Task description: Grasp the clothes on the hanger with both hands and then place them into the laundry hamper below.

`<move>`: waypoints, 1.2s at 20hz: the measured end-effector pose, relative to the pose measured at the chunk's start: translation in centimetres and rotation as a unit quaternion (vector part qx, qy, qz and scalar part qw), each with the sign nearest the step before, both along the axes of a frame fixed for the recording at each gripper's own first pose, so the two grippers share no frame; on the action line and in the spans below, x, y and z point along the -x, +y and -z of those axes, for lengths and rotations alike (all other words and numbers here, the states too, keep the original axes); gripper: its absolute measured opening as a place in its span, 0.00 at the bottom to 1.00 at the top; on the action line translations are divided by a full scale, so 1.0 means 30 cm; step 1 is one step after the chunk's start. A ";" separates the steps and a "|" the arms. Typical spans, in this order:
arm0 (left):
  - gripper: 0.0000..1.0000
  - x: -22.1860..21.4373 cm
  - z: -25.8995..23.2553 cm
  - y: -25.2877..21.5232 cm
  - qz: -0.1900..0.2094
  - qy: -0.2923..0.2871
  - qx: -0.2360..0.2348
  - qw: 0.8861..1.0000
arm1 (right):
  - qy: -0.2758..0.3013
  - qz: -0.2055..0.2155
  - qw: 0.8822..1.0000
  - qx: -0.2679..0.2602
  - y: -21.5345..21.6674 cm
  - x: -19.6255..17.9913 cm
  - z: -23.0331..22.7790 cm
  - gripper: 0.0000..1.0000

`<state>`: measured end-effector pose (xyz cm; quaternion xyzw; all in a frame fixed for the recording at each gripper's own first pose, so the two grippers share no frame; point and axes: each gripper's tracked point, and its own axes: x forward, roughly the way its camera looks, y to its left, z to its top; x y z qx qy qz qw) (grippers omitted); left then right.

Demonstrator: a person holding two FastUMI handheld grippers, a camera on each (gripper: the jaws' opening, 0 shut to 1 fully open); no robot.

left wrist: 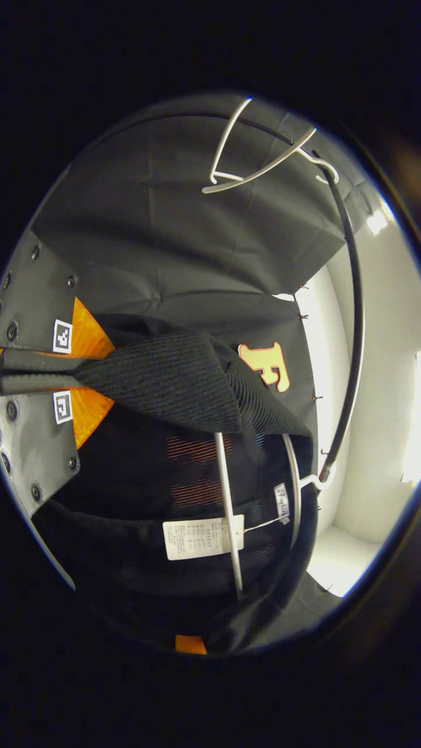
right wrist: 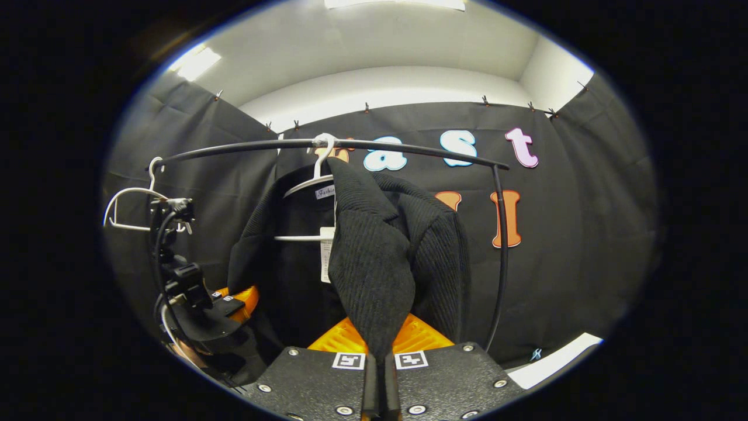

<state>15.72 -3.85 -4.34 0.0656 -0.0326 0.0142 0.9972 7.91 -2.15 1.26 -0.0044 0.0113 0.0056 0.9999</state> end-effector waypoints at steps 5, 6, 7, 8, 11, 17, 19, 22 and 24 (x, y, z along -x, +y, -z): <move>0.10 0.094 -0.158 0.065 -0.021 -0.037 -0.014 0.999 | -0.012 0.001 1.000 0.014 0.001 0.027 -0.026 0.10; 0.10 0.107 -0.186 0.079 -0.026 -0.043 -0.019 0.999 | -0.016 0.002 1.000 0.018 -0.001 0.032 -0.040 0.03; 0.07 0.123 -0.217 0.087 -0.030 -0.050 -0.019 0.998 | -0.022 0.003 1.000 0.020 -0.001 0.040 -0.058 0.03; 0.07 0.137 -0.248 0.091 -0.028 -0.057 -0.014 0.998 | -0.027 0.006 0.999 0.021 -0.008 0.050 -0.078 0.03; 0.07 0.158 -0.309 0.117 -0.032 -0.063 -0.004 0.998 | -0.051 0.020 0.998 0.031 -0.041 0.067 -0.146 0.03; 0.10 0.125 -0.418 0.185 -0.044 -0.078 -0.002 0.996 | -0.081 0.061 0.992 0.074 -0.158 0.066 -0.309 0.03; 0.13 0.114 -0.450 0.193 -0.045 -0.086 0.001 0.995 | -0.096 0.080 0.988 0.091 -0.209 0.048 -0.378 0.03; 0.10 0.120 -0.463 0.190 -0.044 -0.092 0.007 0.995 | -0.116 0.105 0.981 0.116 -0.289 0.025 -0.485 0.03; 0.10 0.119 -0.473 0.191 -0.043 -0.093 0.007 0.995 | -0.115 0.118 0.978 0.125 -0.333 -0.003 -0.523 0.03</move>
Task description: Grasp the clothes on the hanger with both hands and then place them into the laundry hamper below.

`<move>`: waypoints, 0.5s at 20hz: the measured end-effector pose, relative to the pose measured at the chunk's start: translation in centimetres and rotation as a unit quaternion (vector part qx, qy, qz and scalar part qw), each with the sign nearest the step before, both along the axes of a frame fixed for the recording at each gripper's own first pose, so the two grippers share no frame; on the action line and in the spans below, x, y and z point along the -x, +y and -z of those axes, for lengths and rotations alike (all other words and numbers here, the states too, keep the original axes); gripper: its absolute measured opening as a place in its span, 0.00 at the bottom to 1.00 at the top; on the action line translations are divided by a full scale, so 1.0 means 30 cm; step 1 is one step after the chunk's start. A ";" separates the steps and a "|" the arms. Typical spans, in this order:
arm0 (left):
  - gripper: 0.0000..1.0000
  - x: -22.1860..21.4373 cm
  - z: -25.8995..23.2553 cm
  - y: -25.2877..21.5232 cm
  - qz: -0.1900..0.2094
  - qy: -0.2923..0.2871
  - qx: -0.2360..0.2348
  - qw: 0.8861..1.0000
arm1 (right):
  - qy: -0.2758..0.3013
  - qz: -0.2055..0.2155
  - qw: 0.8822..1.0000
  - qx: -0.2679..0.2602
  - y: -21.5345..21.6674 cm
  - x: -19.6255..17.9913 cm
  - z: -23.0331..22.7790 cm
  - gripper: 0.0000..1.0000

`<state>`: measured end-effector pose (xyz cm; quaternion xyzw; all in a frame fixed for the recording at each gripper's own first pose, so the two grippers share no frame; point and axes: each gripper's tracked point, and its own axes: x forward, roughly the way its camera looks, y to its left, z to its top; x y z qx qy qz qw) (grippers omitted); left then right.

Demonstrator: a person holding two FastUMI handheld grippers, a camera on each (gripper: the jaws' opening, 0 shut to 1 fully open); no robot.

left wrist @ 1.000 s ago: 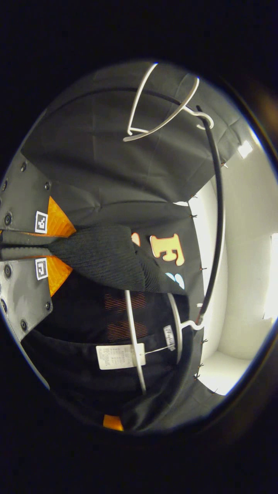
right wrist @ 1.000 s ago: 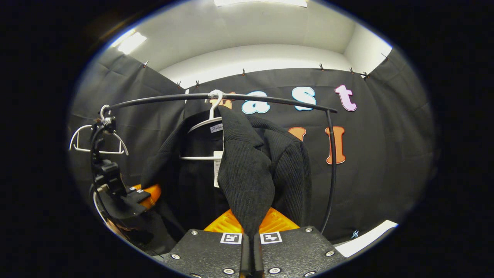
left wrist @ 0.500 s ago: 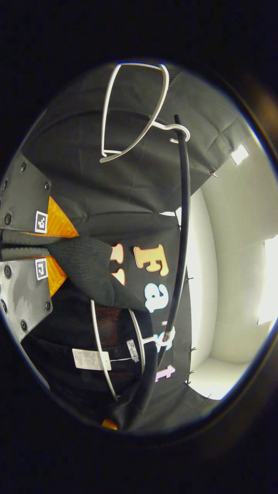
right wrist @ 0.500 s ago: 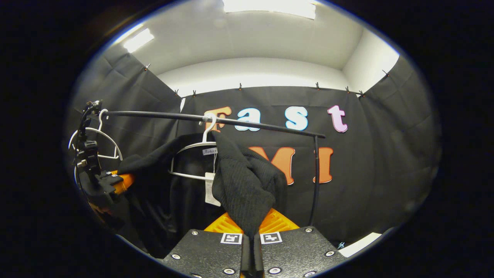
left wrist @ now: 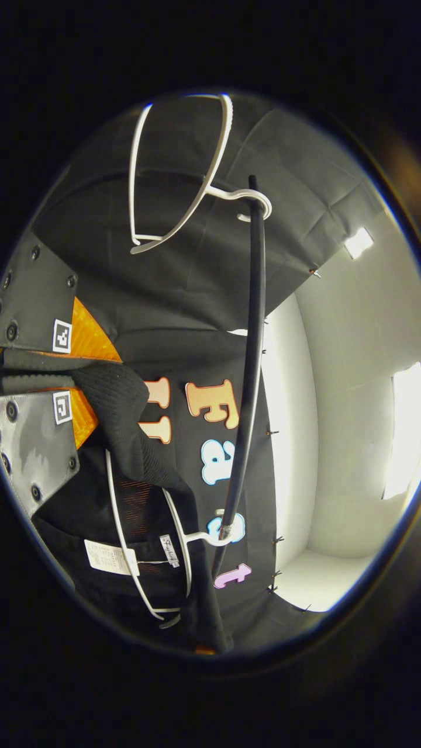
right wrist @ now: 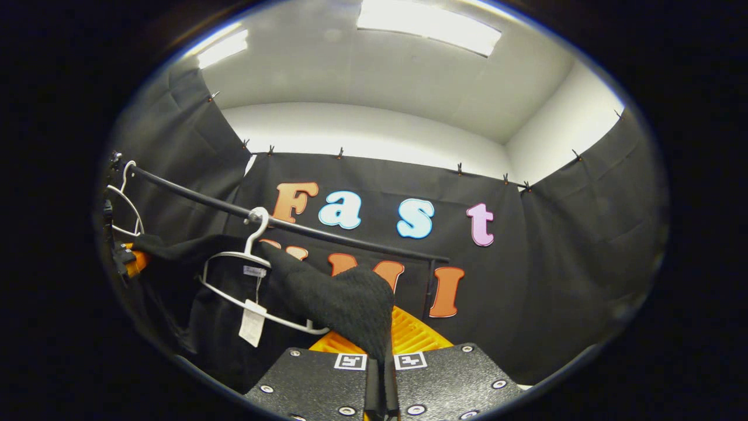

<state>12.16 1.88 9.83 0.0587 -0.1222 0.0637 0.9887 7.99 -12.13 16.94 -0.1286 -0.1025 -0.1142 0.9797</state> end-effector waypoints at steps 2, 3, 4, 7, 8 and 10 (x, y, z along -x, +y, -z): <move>0.10 0.000 0.001 -0.001 0.003 -0.001 0.004 1.000 | 0.009 0.004 1.000 0.003 -0.031 -0.040 -0.016 0.03; 0.10 0.002 -0.001 -0.002 0.003 -0.003 0.005 1.000 | 0.010 0.005 1.000 0.007 -0.041 -0.064 -0.023 0.03; 0.10 0.002 -0.001 -0.001 0.003 -0.003 0.006 1.000 | 0.012 0.006 1.000 0.012 -0.058 -0.087 -0.026 0.03; 0.10 -0.002 0.001 0.002 0.000 -0.003 0.006 1.000 | 0.029 0.010 0.999 0.016 -0.110 -0.165 0.022 0.03; 0.10 -0.001 0.000 0.004 -0.001 -0.003 0.005 1.000 | 0.039 0.010 0.999 0.013 -0.123 -0.191 0.052 0.03; 0.10 -0.002 -0.003 0.007 -0.004 -0.004 0.003 1.000 | 0.055 0.000 0.998 -0.004 -0.133 -0.233 0.126 0.03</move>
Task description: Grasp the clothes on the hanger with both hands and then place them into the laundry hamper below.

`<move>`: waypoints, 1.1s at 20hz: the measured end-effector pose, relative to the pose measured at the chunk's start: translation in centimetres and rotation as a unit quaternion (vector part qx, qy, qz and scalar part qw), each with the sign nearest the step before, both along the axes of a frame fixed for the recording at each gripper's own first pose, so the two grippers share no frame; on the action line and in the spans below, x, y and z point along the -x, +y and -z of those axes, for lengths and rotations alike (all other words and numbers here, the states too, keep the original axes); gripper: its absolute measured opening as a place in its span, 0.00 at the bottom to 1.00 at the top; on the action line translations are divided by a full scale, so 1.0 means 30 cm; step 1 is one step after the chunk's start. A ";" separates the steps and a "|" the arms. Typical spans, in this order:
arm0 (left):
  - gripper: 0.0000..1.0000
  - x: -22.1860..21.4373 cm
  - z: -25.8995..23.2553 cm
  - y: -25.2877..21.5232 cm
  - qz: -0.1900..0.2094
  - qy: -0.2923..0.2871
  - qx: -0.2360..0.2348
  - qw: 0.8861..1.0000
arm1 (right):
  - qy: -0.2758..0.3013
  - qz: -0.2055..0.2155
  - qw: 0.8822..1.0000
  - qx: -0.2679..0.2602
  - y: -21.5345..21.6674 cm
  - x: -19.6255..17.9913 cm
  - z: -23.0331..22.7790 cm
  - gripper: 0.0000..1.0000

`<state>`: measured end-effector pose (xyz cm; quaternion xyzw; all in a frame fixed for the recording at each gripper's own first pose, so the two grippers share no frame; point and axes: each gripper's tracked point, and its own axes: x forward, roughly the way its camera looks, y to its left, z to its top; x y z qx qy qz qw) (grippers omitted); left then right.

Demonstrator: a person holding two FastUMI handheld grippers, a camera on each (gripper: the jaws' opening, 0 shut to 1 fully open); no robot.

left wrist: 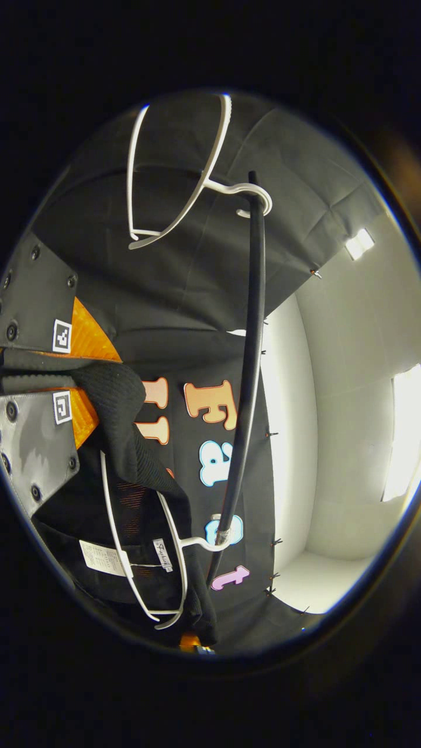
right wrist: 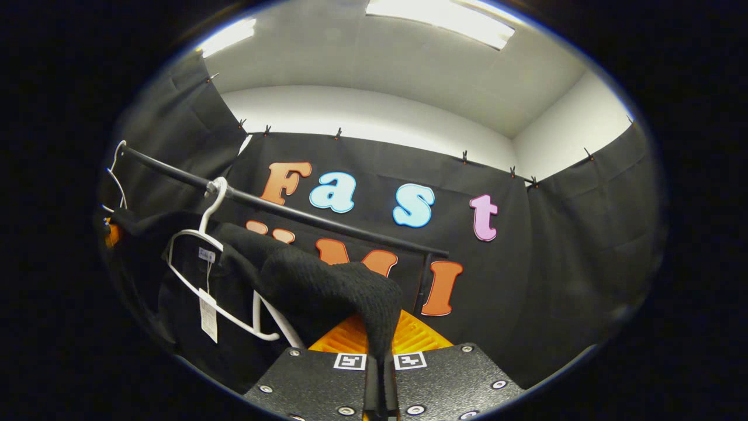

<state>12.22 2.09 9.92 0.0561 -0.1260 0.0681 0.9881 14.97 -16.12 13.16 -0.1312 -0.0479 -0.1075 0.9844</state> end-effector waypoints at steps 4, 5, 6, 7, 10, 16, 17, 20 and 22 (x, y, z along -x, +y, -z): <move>0.10 -0.005 -0.004 0.009 -0.008 -0.003 -0.004 1.000 | 0.010 -0.033 0.999 -0.016 0.037 -0.058 0.147 0.03; 0.10 -0.008 -0.006 0.012 -0.009 -0.003 -0.007 1.000 | 0.018 -0.037 0.999 -0.018 0.040 -0.062 0.191 0.03; 0.10 -0.014 -0.008 0.015 -0.012 -0.004 -0.009 1.000 | 0.024 -0.042 0.999 -0.026 0.052 -0.066 0.231 0.03; 0.10 -0.023 -0.009 0.019 -0.013 -0.005 -0.010 1.000 | 0.028 -0.047 0.998 -0.039 0.069 -0.074 0.263 0.04; 0.13 -0.068 0.002 0.035 -0.019 0.003 -0.005 1.000 | 0.045 -0.062 0.995 -0.065 0.113 -0.100 0.362 0.03; 0.10 -0.190 0.027 0.135 -0.042 0.014 0.001 0.999 | 0.053 -0.090 0.990 -0.091 0.222 -0.083 0.443 0.04; 0.10 -0.216 0.036 0.145 -0.041 0.022 0.003 0.999 | 0.056 -0.095 0.990 -0.091 0.243 -0.077 0.449 0.03; 0.10 -0.290 0.071 0.197 -0.053 0.049 0.004 0.997 | 0.049 -0.113 0.988 -0.093 0.311 -0.042 0.437 0.04; 0.10 -0.322 0.089 0.260 -0.072 0.059 0.003 0.996 | 0.049 -0.120 0.987 -0.092 0.343 -0.027 0.437 0.04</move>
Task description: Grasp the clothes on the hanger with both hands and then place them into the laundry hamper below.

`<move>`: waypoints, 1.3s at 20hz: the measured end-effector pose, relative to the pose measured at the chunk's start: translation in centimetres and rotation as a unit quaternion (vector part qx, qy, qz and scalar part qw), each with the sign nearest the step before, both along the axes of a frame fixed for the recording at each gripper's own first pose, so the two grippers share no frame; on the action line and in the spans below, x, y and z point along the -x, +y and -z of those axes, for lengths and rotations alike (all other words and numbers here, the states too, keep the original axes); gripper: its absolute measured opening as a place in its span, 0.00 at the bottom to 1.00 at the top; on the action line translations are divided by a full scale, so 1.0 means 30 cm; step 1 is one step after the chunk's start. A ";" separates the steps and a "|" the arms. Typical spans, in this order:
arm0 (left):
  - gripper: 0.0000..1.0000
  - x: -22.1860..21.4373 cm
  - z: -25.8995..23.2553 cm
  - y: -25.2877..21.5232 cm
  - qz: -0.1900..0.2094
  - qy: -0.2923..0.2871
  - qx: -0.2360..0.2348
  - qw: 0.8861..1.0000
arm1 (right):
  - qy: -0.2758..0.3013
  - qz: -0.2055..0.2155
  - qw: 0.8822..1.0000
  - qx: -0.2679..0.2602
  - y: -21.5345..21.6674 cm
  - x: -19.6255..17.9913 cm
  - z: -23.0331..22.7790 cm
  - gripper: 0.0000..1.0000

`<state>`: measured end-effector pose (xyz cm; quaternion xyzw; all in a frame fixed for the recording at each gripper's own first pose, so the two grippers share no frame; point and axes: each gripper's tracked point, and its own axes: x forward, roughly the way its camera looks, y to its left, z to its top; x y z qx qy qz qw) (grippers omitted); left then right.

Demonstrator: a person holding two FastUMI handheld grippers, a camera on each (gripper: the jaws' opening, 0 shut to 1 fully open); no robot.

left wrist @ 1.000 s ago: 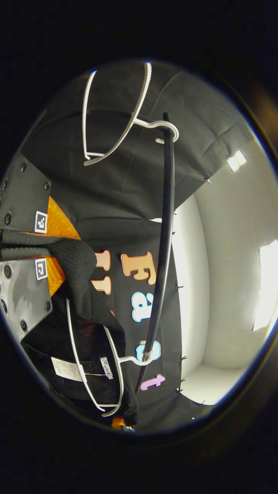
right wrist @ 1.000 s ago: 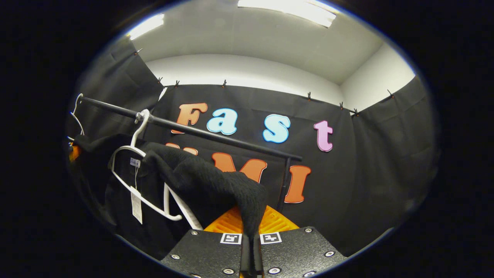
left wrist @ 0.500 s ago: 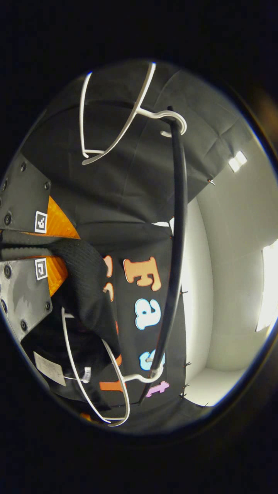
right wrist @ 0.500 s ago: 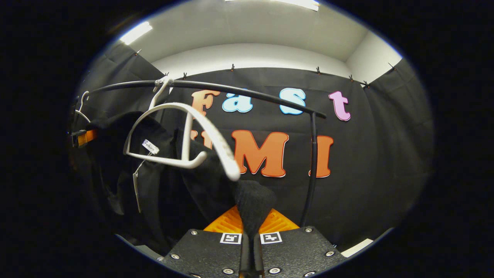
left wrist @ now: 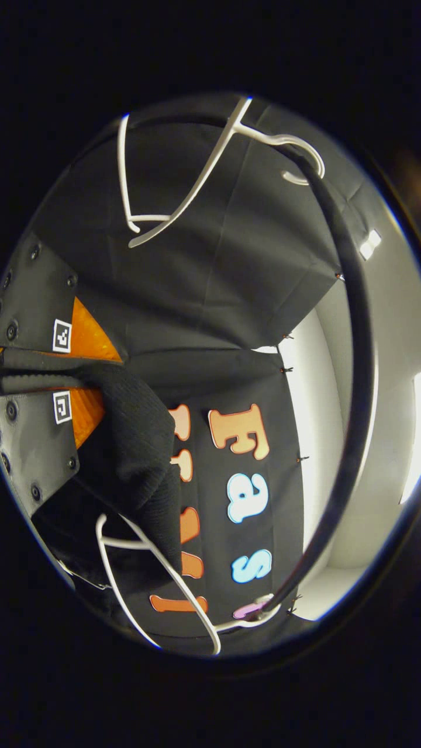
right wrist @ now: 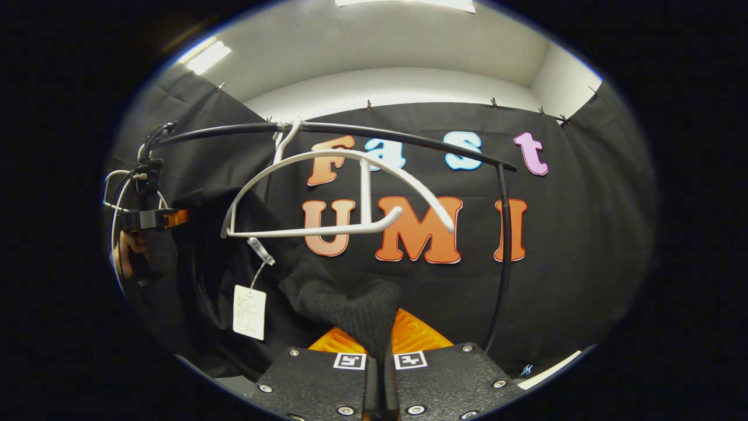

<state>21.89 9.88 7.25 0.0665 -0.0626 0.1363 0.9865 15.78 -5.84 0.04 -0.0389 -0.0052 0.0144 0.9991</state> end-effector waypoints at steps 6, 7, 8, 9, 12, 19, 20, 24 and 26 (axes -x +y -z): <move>0.10 0.067 0.065 0.083 -0.020 0.015 0.014 1.000 | 0.015 -0.021 1.000 -0.015 0.064 0.037 0.037 0.03; 0.10 0.085 0.083 0.083 -0.020 0.021 0.011 1.000 | 0.020 -0.027 0.999 -0.014 0.084 0.049 0.050 0.04; 0.10 0.104 0.101 0.085 -0.021 0.027 0.005 0.999 | 0.023 -0.032 0.999 -0.014 0.105 0.055 0.061 0.04; 0.10 0.122 0.125 0.083 -0.021 0.034 -0.002 0.999 | 0.027 -0.040 0.999 -0.015 0.128 0.064 0.078 0.04; 0.10 0.180 0.202 0.060 -0.011 0.057 -0.012 0.998 | 0.044 -0.056 0.997 -0.013 0.190 0.077 0.137 0.04; 0.10 0.308 0.460 0.028 0.010 0.140 -0.012 0.990 | 0.108 -0.065 0.992 -0.028 0.274 0.141 0.356 0.04; 0.10 0.321 0.506 0.024 0.012 0.153 -0.009 0.988 | 0.121 -0.064 0.990 -0.024 0.275 0.148 0.399 0.04; 0.10 0.373 0.706 0.022 0.014 0.213 0.001 0.977 | 0.180 -0.066 0.981 -0.032 0.289 0.194 0.579 0.04; 0.10 0.394 0.801 0.017 0.016 0.242 0.002 0.970 | 0.216 -0.062 0.974 -0.035 0.292 0.205 0.686 0.04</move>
